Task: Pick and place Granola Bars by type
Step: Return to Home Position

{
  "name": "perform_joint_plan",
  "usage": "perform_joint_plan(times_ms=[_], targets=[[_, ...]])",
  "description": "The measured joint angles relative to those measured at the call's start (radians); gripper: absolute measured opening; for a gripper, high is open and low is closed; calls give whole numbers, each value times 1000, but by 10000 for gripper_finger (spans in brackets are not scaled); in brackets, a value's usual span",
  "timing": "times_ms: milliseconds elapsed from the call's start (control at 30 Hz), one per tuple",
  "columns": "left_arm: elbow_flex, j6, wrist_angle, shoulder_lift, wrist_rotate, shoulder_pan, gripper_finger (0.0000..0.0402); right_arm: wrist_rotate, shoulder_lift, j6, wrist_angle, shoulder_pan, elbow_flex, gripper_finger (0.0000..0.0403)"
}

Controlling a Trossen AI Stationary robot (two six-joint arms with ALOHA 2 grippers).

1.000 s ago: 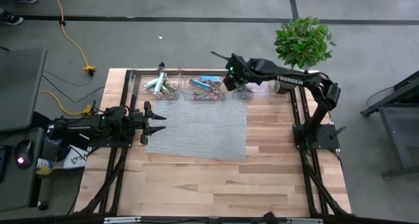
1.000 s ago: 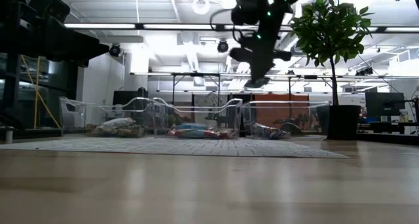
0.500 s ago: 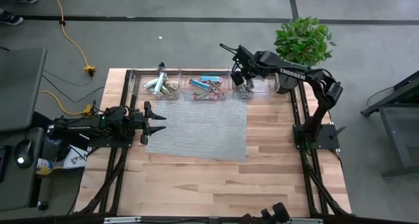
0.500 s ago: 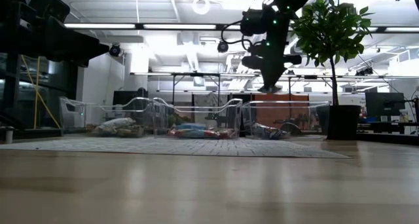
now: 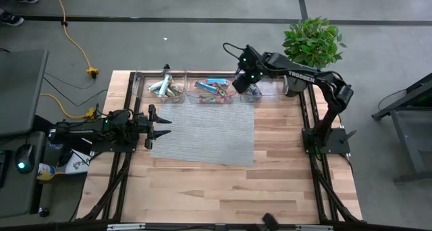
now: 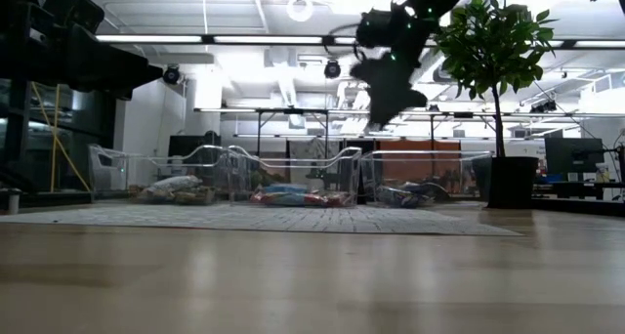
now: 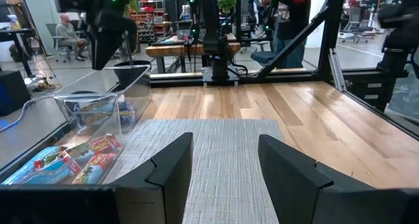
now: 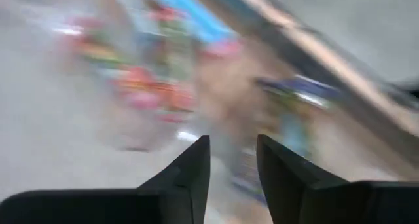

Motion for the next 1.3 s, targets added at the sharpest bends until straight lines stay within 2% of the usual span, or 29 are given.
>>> perform_joint_plan(times_ms=[67, 133, 267, 467, 567, 667, 867, 967, 1100, 1300], targets=[[0, 0, 0, 0, 0, 0, 172, -130, -11, -39, 62, 13, 0, 98], [0, 0, 0, 0, 0, 0, 172, -190, -32, -69, 106, 37, 0, 78], [0, 0, 0, 0, 0, 0, 172, -205, -92, -114, 145, 86, 0, 13], [0, 0, 0, 0, 0, 0, 172, -217, -233, -183, 126, 172, -1, 2], [0, 0, 0, 0, 0, 0, 172, -219, -337, -183, 188, 234, -56, 1], [0, 0, 0, 0, 0, 0, 172, -219, -487, -123, 356, 300, -220, 1], [0, 0, 0, 0, 0, 0, 172, -198, -817, 45, 817, 444, -670, 0], [0, 0, 0, 0, 0, 0, 172, -131, -942, 82, 1005, 520, -844, 0], [0, 0, 0, 0, 0, 0, 172, -62, -1064, 105, 1157, 622, -1031, 0], [0, 0, 0, 0, 0, 0, 172, 144, -1181, 85, 1366, 768, -1278, 0]])
